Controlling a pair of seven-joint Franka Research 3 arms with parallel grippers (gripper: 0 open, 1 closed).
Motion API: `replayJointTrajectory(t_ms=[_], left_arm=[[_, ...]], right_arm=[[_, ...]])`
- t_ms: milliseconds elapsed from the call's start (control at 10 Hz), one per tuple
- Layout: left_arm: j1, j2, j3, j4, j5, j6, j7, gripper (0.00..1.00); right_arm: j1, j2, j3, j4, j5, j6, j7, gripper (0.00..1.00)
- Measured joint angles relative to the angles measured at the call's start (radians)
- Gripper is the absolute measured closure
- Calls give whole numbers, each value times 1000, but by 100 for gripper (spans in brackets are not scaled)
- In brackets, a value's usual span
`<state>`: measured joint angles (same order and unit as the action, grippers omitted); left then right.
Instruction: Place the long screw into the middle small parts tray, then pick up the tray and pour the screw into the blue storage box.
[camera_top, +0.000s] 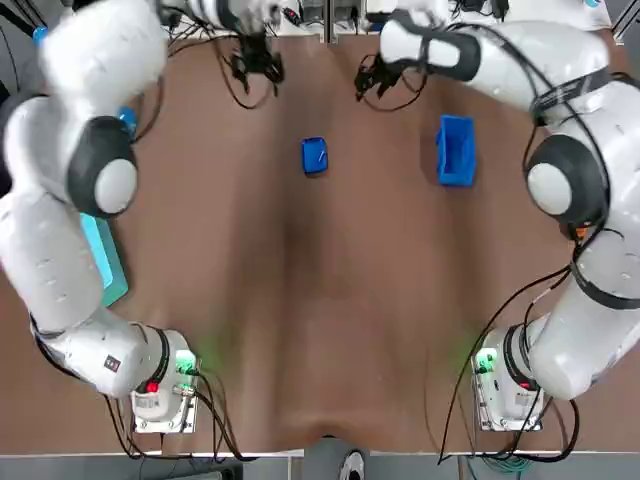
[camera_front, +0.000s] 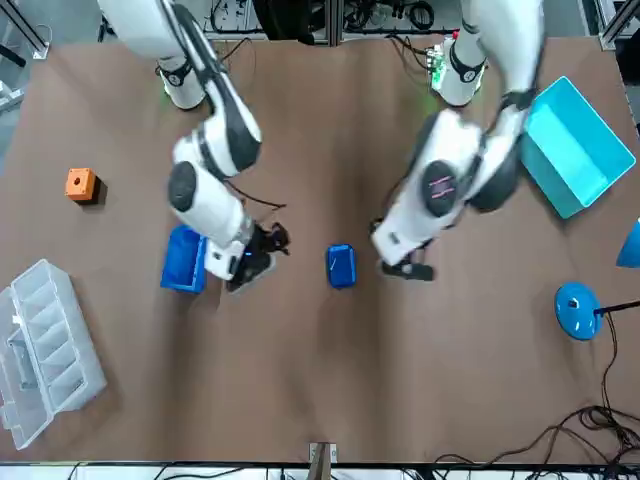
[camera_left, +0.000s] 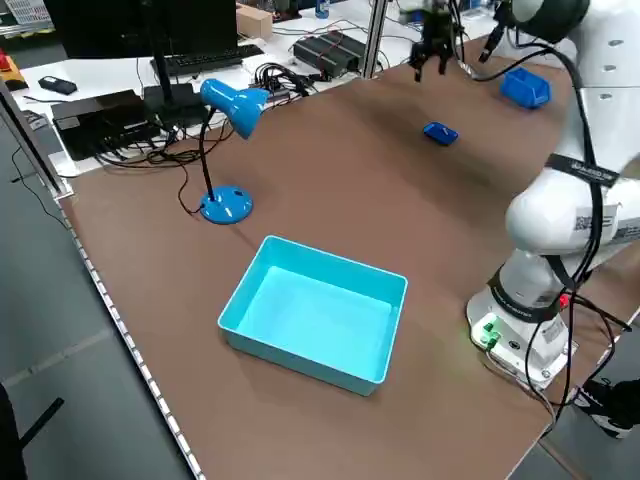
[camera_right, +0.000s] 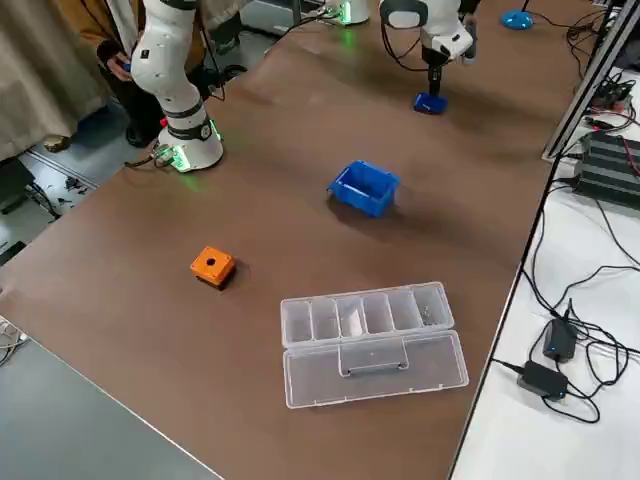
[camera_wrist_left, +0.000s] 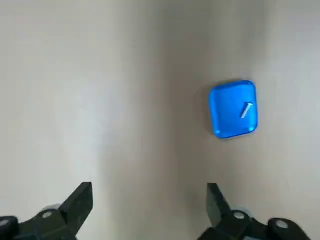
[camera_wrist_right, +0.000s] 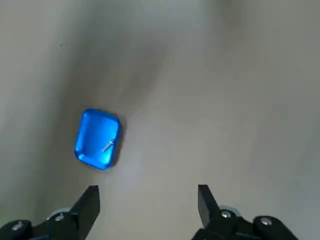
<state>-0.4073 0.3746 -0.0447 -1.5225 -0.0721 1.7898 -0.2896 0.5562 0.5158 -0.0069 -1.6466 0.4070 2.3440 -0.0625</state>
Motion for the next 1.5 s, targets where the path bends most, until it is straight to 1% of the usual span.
replayJointTrajectory(t_ms=[200,300,400,500,600,800,900,1200,1500], left_arm=[[100,-141,0,-66,0,-58,33,0],[149,-192,0,-81,0,-93,50,0],[194,-233,1,-93,8,-108,71,0],[242,-268,1,-104,13,-110,106,0],[291,-301,1,-117,15,-118,163,0],[368,-362,3,-146,16,-150,256,1],[393,-381,3,-150,19,-165,293,0],[401,-407,-3,-150,79,-217,309,0],[408,-420,1,-150,81,-230,309,0]], right_arm=[[65,103,0,-1,72,157,34,19],[93,146,0,2,135,207,59,21],[119,173,-1,5,205,230,72,24],[135,189,-1,9,271,234,78,30],[145,204,-1,14,317,233,78,33],[171,238,-1,30,338,245,82,41],[180,254,-1,34,340,260,92,48],[185,280,-2,41,342,274,103,52],[185,284,-3,43,343,274,109,53]])
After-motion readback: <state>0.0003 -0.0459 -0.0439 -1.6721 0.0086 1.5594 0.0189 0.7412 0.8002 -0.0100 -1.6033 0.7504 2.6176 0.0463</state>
